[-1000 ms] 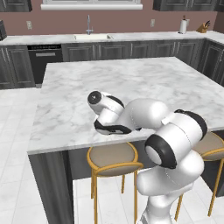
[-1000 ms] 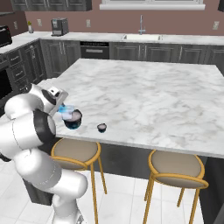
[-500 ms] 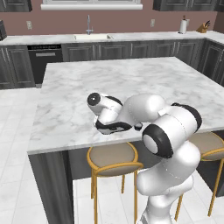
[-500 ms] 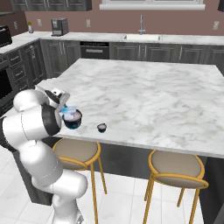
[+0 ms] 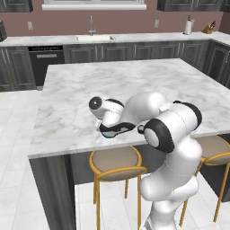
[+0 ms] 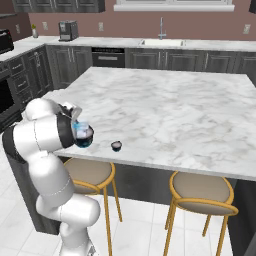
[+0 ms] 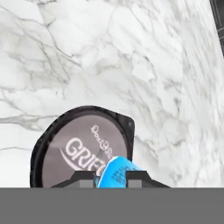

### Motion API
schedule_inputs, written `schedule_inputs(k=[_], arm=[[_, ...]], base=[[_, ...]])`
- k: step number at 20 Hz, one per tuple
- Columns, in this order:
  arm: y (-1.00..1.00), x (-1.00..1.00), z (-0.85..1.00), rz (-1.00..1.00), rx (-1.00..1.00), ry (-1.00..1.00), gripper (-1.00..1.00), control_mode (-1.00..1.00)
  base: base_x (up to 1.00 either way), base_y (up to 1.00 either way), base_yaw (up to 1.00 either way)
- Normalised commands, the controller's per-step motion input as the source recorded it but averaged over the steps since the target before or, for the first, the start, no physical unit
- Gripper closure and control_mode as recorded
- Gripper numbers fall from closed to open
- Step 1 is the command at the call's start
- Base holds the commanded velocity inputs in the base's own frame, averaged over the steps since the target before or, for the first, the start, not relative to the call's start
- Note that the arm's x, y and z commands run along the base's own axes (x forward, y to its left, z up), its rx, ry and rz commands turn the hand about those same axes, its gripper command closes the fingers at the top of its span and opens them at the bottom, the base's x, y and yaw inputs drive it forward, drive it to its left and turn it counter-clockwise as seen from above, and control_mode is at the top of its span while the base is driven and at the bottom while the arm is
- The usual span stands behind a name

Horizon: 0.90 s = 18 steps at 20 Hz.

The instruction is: Stack the yogurt containers by placing the smaller containers on top of the larger containers.

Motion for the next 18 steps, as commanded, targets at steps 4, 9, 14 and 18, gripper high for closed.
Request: schedule_inputs(k=[4, 9, 14, 18], arm=[[0.05, 0.19, -0.13, 0.0, 0.0, 0.0, 1.0, -1.0], [0.06, 0.2, -0.12, 0.0, 0.0, 0.0, 1.0, -1.0], [0.03, 0.21, -0.11, 0.0, 0.0, 0.0, 1.0, -1.0], [0.05, 0.14, -0.09, 0.0, 0.0, 0.0, 1.0, -1.0]], base=[[0.0, 0.0, 0.0], [0.0, 0.0, 0.0], [0.0, 0.0, 0.0], [0.0, 0.0, 0.0]])
